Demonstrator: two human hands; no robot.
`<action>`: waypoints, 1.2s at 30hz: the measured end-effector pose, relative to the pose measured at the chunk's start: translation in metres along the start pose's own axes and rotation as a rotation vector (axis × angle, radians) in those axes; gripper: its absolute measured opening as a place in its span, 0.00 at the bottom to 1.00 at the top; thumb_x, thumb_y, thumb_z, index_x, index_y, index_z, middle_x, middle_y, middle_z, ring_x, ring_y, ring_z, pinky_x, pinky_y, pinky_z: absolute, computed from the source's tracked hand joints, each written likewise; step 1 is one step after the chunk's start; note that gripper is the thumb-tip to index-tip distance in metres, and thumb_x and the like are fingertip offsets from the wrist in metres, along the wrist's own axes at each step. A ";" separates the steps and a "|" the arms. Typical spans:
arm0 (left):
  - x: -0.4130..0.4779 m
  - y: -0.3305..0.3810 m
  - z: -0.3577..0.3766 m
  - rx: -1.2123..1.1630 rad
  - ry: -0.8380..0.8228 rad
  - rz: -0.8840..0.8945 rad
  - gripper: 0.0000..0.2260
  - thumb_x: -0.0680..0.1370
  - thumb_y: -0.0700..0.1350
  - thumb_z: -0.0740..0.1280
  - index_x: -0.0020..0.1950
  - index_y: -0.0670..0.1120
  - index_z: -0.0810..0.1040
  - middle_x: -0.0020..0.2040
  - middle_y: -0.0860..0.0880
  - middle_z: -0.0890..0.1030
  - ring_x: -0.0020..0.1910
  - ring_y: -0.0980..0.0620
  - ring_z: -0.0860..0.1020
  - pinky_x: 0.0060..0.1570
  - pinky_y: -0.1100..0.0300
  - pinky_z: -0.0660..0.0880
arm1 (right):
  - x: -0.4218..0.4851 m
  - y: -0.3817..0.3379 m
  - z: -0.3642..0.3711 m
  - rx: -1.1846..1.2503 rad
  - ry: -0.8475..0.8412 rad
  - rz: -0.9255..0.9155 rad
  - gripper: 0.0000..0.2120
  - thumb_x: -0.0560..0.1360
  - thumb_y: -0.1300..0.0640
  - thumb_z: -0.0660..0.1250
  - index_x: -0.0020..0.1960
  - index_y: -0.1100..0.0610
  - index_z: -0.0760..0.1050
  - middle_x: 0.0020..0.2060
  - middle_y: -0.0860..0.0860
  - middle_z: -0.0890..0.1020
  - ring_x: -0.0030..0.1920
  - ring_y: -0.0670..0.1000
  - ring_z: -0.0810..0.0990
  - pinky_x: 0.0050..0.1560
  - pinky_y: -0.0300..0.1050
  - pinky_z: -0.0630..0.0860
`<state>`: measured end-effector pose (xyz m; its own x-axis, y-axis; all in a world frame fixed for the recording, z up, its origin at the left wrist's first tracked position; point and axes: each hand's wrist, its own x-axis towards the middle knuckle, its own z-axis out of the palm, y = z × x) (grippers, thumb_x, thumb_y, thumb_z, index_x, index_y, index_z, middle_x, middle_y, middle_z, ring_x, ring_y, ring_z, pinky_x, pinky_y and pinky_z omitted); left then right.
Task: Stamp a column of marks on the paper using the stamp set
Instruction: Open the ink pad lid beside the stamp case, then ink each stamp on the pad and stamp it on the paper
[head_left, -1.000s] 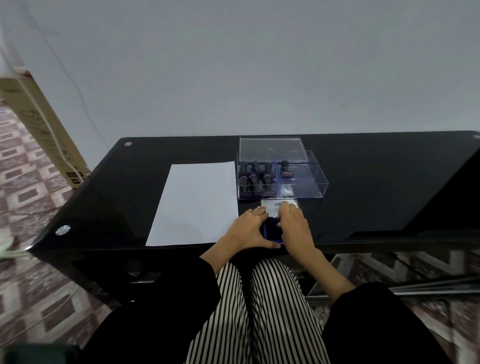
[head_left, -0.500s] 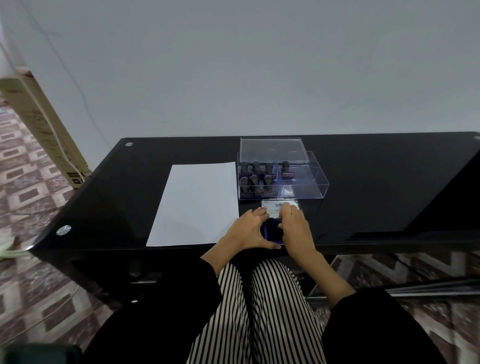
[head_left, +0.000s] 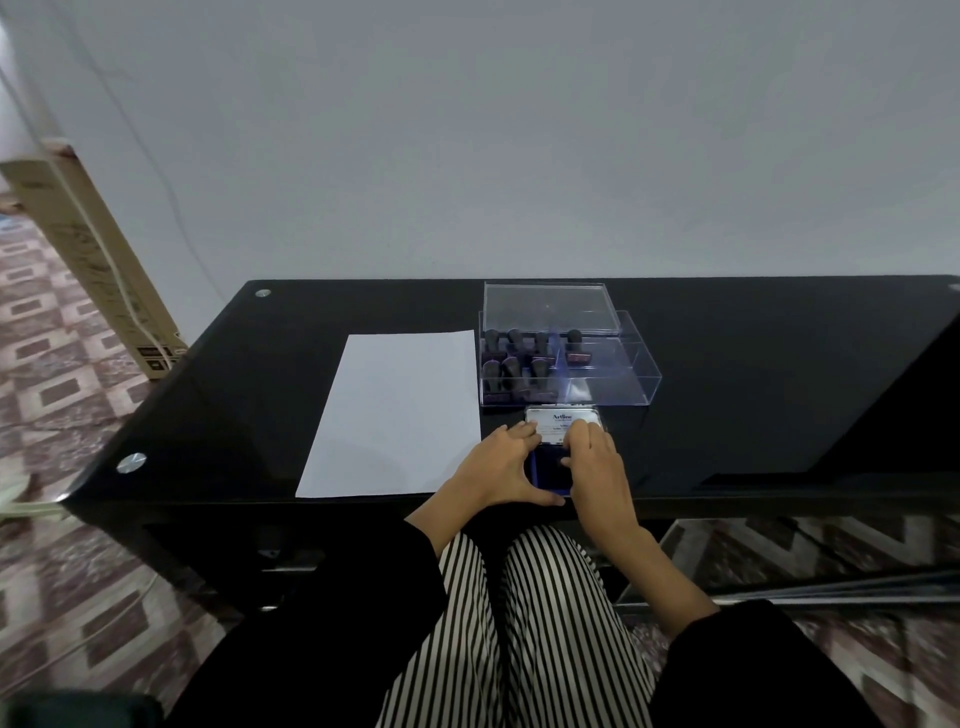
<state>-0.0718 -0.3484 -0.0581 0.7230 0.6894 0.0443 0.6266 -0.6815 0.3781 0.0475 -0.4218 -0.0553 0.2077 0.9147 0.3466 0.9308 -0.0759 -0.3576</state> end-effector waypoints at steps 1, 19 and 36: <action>-0.001 0.001 0.000 0.008 -0.006 0.006 0.35 0.66 0.64 0.72 0.62 0.40 0.73 0.62 0.47 0.73 0.57 0.50 0.72 0.61 0.58 0.67 | 0.001 0.001 -0.001 -0.007 -0.005 -0.009 0.06 0.72 0.72 0.62 0.46 0.63 0.70 0.42 0.57 0.75 0.41 0.52 0.69 0.38 0.43 0.64; 0.045 -0.075 -0.128 -0.202 0.444 -0.128 0.11 0.79 0.40 0.61 0.60 0.40 0.77 0.56 0.43 0.79 0.55 0.49 0.78 0.56 0.59 0.74 | 0.138 -0.039 -0.070 0.389 -0.122 -0.010 0.08 0.72 0.65 0.70 0.45 0.58 0.70 0.44 0.53 0.76 0.45 0.50 0.73 0.36 0.31 0.65; 0.108 -0.159 -0.049 0.111 0.090 -0.480 0.25 0.81 0.57 0.53 0.75 0.49 0.58 0.78 0.46 0.51 0.77 0.45 0.47 0.73 0.46 0.49 | 0.295 -0.073 0.044 0.239 -0.448 -0.003 0.08 0.73 0.66 0.68 0.52 0.65 0.79 0.45 0.59 0.81 0.32 0.48 0.76 0.35 0.33 0.75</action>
<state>-0.1074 -0.1533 -0.0684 0.3204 0.9468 -0.0292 0.9133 -0.3006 0.2747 0.0277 -0.1288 0.0345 0.0071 0.9992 -0.0390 0.8257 -0.0278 -0.5635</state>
